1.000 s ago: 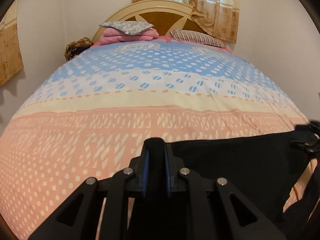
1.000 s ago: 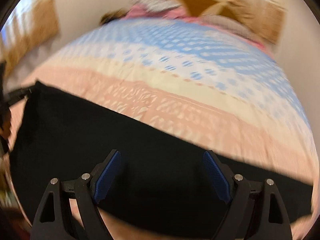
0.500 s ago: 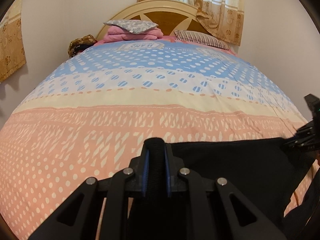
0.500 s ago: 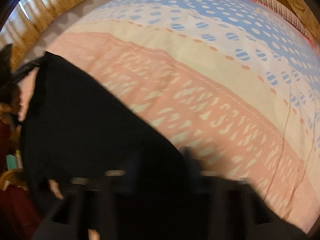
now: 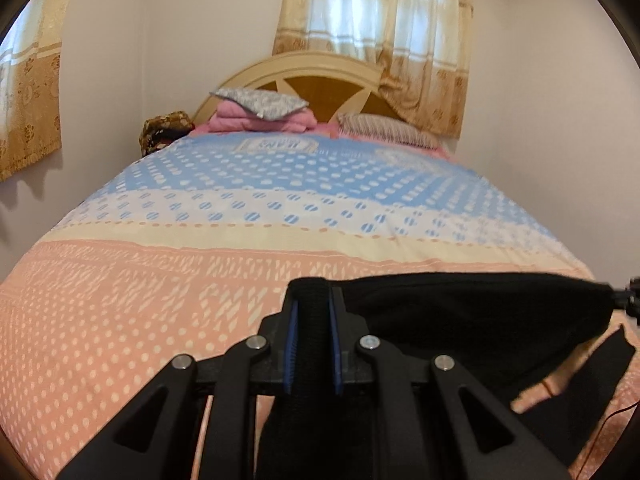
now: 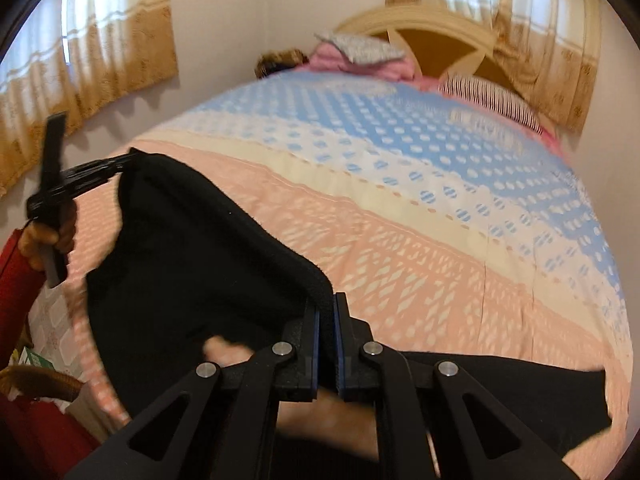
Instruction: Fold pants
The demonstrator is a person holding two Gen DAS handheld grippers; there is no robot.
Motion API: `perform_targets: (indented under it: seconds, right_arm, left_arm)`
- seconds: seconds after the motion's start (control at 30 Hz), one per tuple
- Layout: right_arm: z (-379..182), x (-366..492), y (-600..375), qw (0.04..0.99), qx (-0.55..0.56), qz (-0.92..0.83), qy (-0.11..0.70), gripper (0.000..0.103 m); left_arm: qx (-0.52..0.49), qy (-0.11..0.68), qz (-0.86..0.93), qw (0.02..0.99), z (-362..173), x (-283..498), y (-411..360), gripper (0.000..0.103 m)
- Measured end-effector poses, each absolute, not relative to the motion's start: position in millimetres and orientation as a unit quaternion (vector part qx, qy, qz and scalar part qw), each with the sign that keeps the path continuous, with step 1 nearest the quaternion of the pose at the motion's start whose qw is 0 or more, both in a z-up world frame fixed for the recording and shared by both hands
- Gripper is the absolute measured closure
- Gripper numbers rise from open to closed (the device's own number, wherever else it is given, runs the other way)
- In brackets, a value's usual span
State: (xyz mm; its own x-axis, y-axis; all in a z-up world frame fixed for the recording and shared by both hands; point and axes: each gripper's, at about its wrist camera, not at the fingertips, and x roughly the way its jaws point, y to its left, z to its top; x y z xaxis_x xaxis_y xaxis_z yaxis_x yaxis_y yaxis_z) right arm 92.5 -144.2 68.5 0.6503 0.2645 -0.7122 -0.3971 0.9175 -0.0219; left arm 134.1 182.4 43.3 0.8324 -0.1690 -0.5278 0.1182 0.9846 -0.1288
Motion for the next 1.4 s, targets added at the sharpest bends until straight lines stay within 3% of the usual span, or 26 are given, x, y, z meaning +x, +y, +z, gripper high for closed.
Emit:
perform_targets:
  seconds: [0.3, 0.5, 0.67, 0.8, 1.07, 1.13, 1.2, 1.3, 1.33, 1.4]
  right_arm:
    - [12, -18, -106, 0.912, -0.109, 0.158, 0.361, 0.097]
    - [-44, -40, -90, 0.899, -0.1, 0.15, 0.398, 0.097]
    - [-61, -53, -69, 0.893, -0.16, 0.137, 0.399, 0.097]
    - [-75, -54, -59, 0.881, -0.223, 0.123, 0.399, 0.097]
    - [-73, -59, -61, 0.883, -0.21, 0.134, 0.398, 0.094]
    - [-75, -59, -59, 0.885, -0.214, 0.121, 0.396, 0.092]
    - [-77, -57, -57, 0.889, -0.206, 0.108, 0.394, 0.089]
    - [-66, -58, -60, 0.9, -0.164, 0.101, 0.391, 0.079]
    - [-53, -62, -70, 0.911, -0.119, 0.11, 0.379, 0.07]
    - [-34, -68, -90, 0.924, -0.048, 0.119, 0.359, 0.043]
  left_arm:
    - [-0.048, 0.245, -0.084, 0.965, 12, 45, 206, 0.083]
    - [-0.037, 0.314, -0.027, 0.948, -44, 42, 220, 0.079]
    - [-0.076, 0.357, 0.038, 0.93, -70, 52, 248, 0.079]
    - [-0.067, 0.351, 0.073, 0.931, -59, 56, 258, 0.079]
    - [0.001, 0.305, 0.009, 0.952, -9, 68, 201, 0.077]
    - [0.005, 0.295, -0.026, 0.955, -3, 76, 173, 0.06]
    - [0.008, 0.296, -0.054, 0.954, -3, 91, 142, 0.052]
    - [-0.001, 0.323, -0.078, 0.943, -16, 99, 108, 0.052]
    - [-0.008, 0.332, -0.087, 0.939, -21, 101, 101, 0.052]
    - [-0.008, 0.343, -0.085, 0.935, -36, 95, 94, 0.052]
